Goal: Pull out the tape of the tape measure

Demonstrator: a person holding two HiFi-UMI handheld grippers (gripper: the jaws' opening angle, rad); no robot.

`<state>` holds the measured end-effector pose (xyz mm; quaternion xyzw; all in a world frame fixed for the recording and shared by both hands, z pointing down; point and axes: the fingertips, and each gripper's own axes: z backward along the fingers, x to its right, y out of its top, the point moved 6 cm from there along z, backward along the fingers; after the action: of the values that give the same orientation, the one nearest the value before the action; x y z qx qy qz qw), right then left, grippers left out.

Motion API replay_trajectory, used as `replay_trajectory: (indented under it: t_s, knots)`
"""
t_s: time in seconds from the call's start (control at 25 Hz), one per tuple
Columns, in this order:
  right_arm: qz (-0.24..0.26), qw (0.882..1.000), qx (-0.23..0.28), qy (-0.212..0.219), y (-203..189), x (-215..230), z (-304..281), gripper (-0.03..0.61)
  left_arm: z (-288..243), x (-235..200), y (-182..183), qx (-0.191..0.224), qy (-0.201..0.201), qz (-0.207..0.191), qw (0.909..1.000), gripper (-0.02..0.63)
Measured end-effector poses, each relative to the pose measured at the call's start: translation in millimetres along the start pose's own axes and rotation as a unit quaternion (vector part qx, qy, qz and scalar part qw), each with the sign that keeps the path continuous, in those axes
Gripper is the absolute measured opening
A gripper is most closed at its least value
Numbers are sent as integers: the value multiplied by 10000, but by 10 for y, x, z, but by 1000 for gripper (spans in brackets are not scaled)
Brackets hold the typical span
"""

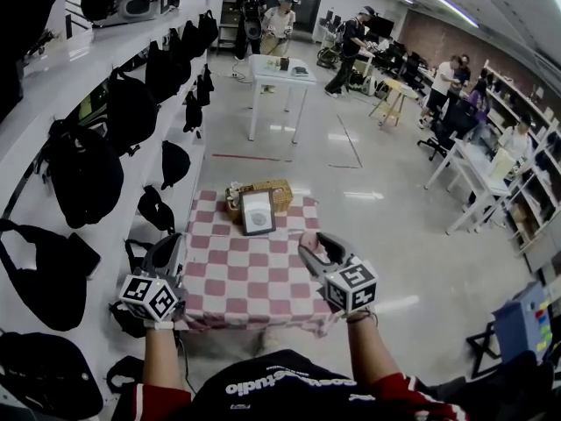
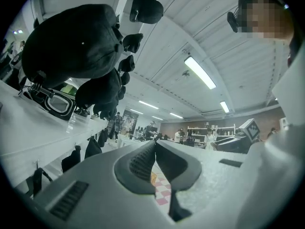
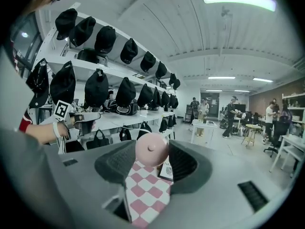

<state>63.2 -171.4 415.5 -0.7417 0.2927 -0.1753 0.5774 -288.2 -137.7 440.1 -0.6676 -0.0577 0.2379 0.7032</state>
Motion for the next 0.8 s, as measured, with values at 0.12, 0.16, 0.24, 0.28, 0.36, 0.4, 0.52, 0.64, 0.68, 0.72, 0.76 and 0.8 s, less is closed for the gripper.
replay_trajectory:
  t_s: [0.12,0.16,0.24,0.28,0.36,0.4,0.52,0.64,0.68,0.72,0.76,0.8]
  knots:
    - [-54,10000,-20,-35,-31,25,-4,221,-30,6,-55,-41,-12,31,10000,8]
    - [-69,10000,-37,-41,-43,31,-6,221,-42,10,-70,-51,-9,37,10000,8]
    - [-82,9999,-76,-49,-68,44,-8,221,-70,25,-99,-63,-16,35,10000,8]
    - [-80,9999,-93,-56,-82,55,-11,221,-91,35,-118,-72,-23,32,10000,8]
    - [-98,9999,-127,-64,-116,85,-20,221,-144,56,-160,-110,-41,31,9999,8]
    - [-118,9998,-147,-63,-134,103,-24,221,-171,71,-179,-134,-54,31,9999,8]
    - [-175,9996,-228,-38,-159,158,-44,221,-248,121,-191,-187,-75,16,9998,8]
    - [-219,9993,-302,-4,-167,206,-72,221,-316,149,-173,-222,-77,2,9997,8]
    - [-232,9992,-318,3,-179,229,-90,221,-344,151,-178,-234,-74,-4,9997,8]
    - [-241,9991,-337,9,-194,258,-115,221,-378,148,-189,-249,-65,-9,9997,8]
    - [-248,9990,-365,15,-211,289,-144,221,-415,143,-203,-266,-53,-16,9996,8]
    - [-251,9989,-400,23,-230,320,-174,221,-453,137,-218,-285,-39,-22,9996,8]
